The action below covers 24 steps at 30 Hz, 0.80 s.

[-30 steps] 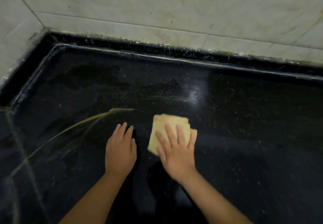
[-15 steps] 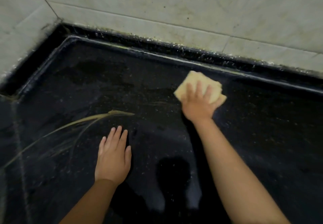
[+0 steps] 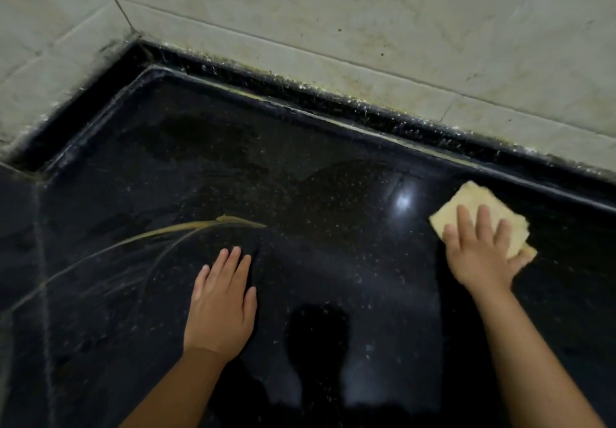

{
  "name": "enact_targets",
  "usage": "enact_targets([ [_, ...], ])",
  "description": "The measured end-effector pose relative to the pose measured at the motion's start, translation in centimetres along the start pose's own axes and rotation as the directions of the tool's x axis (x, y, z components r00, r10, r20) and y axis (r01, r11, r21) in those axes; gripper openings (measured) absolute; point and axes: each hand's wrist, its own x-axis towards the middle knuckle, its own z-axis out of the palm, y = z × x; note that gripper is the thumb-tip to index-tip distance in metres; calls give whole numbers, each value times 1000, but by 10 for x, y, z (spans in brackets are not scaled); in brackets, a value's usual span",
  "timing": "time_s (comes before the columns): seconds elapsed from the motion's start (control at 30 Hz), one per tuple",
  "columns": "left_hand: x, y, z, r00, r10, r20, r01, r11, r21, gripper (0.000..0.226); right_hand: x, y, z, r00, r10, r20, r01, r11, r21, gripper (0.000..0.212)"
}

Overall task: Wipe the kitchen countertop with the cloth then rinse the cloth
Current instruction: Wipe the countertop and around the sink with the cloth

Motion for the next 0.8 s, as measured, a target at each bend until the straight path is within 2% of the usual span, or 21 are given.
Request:
enact_targets([
  [0.13,1,-1,-2,1000,5,-17,-5,1000,-6,50,44,-87,-6,996,80,37,-82,996,46,51],
  [0.2,0,-1,-1,1000,3,-23,-3,1000,-13,50,45,-137,7,998,-11,65,7,999,53,51],
  [0.27,0,-2,0,1000,-9,-29,8,1000,-22,50,32,-185,25,976,-196,92,194,981,24,52],
  [0.37,-2,-3,2,1000,-23,-19,22,999,-39,49,1,-231,46,858,-496,131,503,864,-28,50],
  [0.43,-2,-7,2,999,-31,-16,30,999,-40,50,-19,-232,50,762,-626,165,639,768,-40,48],
  [0.5,-2,-10,0,1000,-26,-17,25,999,-35,50,-37,-205,55,679,-709,192,726,687,-29,47],
  [0.57,0,-12,0,1000,-7,-27,7,1000,-16,50,-57,-158,62,610,-782,124,792,600,-110,48],
  [0.6,0,-11,0,1000,-1,-25,0,1000,-11,50,-64,-134,59,633,-764,123,774,620,-129,49],
  [0.7,2,-7,2,1000,-11,-10,11,1000,-22,50,-40,-77,38,793,-601,94,608,774,-176,52],
  [0.77,3,-4,1,1000,-25,3,25,999,-30,50,-9,-60,21,912,-392,121,406,906,-124,48],
  [0.8,4,-3,0,1000,-27,7,27,999,-30,50,4,-62,14,943,-319,91,328,939,-104,48],
])
